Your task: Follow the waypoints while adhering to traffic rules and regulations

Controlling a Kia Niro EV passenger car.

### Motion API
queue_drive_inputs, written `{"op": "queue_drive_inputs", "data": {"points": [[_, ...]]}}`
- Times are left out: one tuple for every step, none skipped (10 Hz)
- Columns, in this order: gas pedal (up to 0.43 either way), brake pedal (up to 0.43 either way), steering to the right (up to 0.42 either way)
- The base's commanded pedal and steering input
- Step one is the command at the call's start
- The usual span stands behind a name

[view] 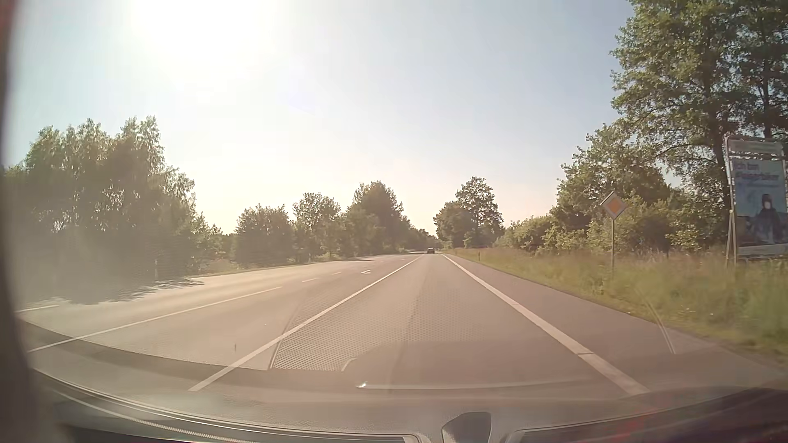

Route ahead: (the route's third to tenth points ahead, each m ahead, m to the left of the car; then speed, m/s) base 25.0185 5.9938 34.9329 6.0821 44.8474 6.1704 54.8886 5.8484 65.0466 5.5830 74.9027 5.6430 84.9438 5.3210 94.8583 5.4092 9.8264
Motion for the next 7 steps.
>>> {"op": "queue_drive_inputs", "data": {"points": [[0.39, 0.006, -0.032], [0.398, 0.006, -0.023], [0.398, 0.006, -0.016], [0.398, 0.006, -0.011], [0.398, 0.006, -0.006], [0.409, 0.006, -0.005], [0.409, 0.006, 0.0]]}}
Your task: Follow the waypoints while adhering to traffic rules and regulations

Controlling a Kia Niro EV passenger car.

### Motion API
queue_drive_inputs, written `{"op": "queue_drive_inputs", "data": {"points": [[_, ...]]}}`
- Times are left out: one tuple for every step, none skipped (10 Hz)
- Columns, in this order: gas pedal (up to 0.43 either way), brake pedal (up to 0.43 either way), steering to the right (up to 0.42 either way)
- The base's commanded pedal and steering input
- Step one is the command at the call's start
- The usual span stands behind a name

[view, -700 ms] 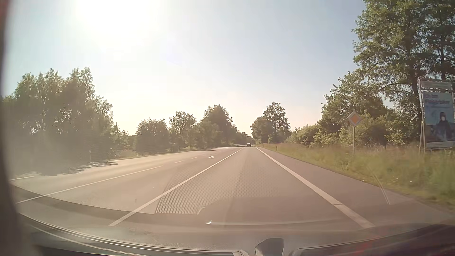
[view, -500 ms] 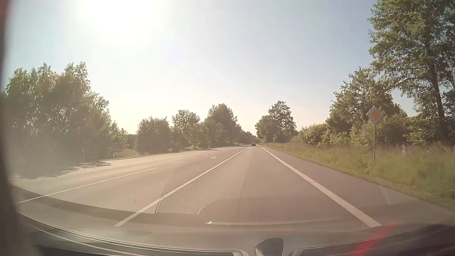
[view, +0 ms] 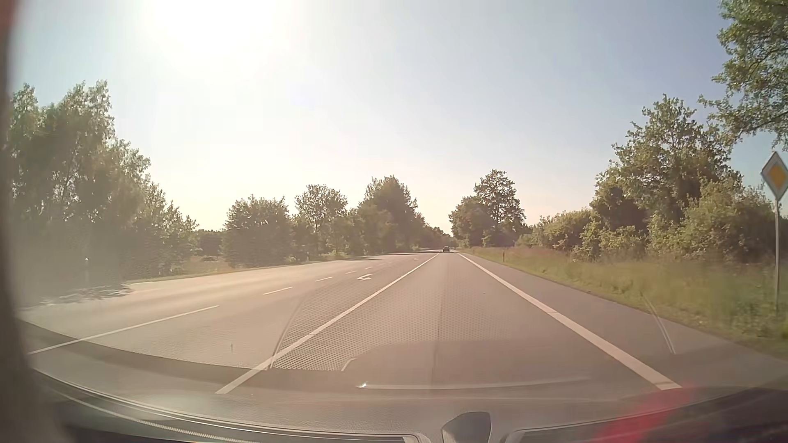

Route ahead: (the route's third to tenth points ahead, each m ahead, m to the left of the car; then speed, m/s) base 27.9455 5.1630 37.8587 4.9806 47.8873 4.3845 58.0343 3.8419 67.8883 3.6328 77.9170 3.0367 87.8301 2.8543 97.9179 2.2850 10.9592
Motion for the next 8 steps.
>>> {"op": "queue_drive_inputs", "data": {"points": [[0.409, 0.006, 0.004], [0.409, 0.006, 0.004], [0.409, 0.006, 0.006], [0.409, 0.006, 0.009], [0.409, 0.006, 0.01], [0.409, 0.006, 0.01], [0.409, 0.006, 0.011], [0.421, 0.006, 0.012]]}}
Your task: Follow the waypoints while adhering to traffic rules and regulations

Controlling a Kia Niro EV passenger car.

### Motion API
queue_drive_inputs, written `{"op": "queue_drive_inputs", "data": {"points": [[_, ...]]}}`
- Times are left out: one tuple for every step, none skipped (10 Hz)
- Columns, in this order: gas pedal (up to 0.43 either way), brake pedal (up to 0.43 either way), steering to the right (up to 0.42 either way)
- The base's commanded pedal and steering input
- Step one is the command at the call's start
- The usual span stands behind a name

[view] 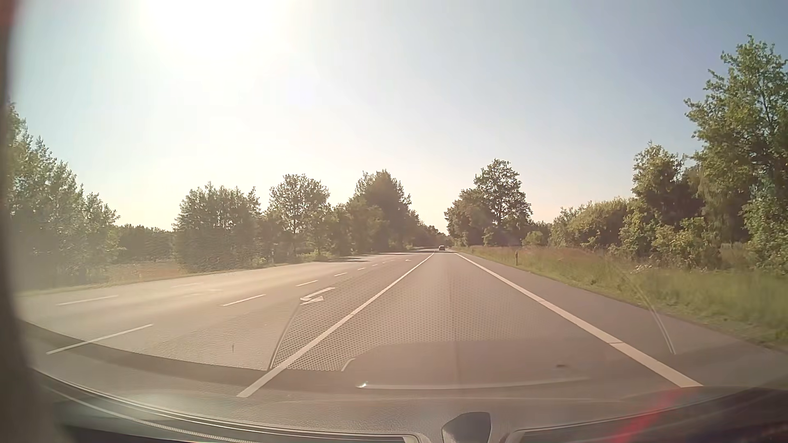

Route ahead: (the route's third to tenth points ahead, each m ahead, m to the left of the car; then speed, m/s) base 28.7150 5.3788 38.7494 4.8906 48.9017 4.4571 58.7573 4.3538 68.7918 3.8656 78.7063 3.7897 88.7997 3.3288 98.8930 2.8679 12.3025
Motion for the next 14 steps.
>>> {"op": "queue_drive_inputs", "data": {"points": [[0.421, 0.006, 0.012], [0.421, 0.006, 0.012], [0.421, 0.006, 0.012], [0.421, 0.006, 0.012], [0.421, 0.006, 0.012], [0.421, 0.006, 0.011], [0.421, 0.006, 0.01], [0.421, 0.006, 0.01], [0.421, 0.006, 0.009], [0.421, 0.006, 0.008], [0.421, 0.006, 0.007], [0.421, 0.006, 0.006], [0.421, 0.006, 0.006], [0.421, 0.006, 0.006]]}}
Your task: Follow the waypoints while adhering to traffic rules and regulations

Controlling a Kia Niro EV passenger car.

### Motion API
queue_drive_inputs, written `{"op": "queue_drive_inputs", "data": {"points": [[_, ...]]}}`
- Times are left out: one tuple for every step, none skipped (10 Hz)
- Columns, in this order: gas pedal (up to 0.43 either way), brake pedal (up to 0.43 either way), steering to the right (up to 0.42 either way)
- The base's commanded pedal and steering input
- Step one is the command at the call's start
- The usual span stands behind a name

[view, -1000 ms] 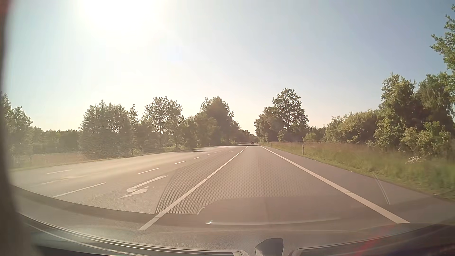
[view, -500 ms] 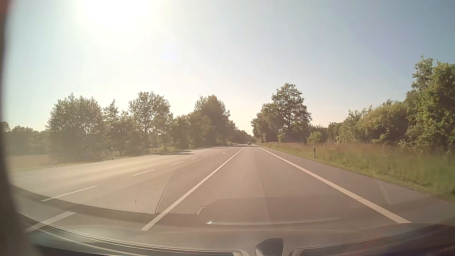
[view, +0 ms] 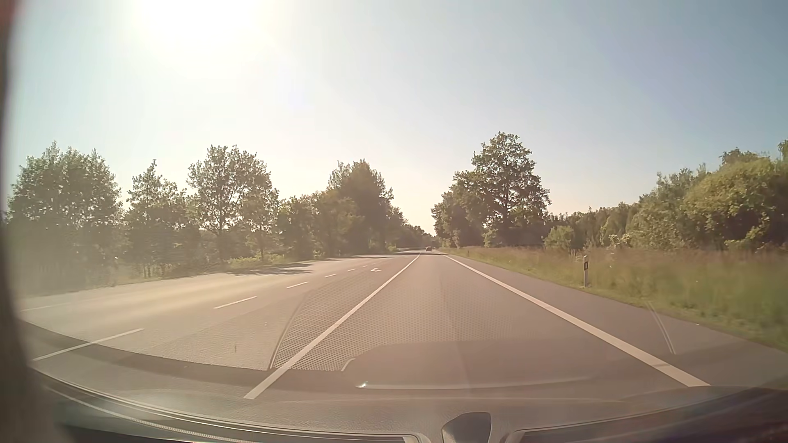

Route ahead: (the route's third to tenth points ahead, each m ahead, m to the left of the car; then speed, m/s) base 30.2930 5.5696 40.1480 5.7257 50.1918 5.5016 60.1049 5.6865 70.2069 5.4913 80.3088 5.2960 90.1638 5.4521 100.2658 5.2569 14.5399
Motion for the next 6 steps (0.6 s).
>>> {"op": "queue_drive_inputs", "data": {"points": [[0.421, 0.006, 0.005], [0.421, 0.006, 0.005], [0.421, 0.006, 0.005], [0.421, 0.006, 0.005], [0.421, 0.006, 0.005], [0.421, 0.006, 0.005]]}}
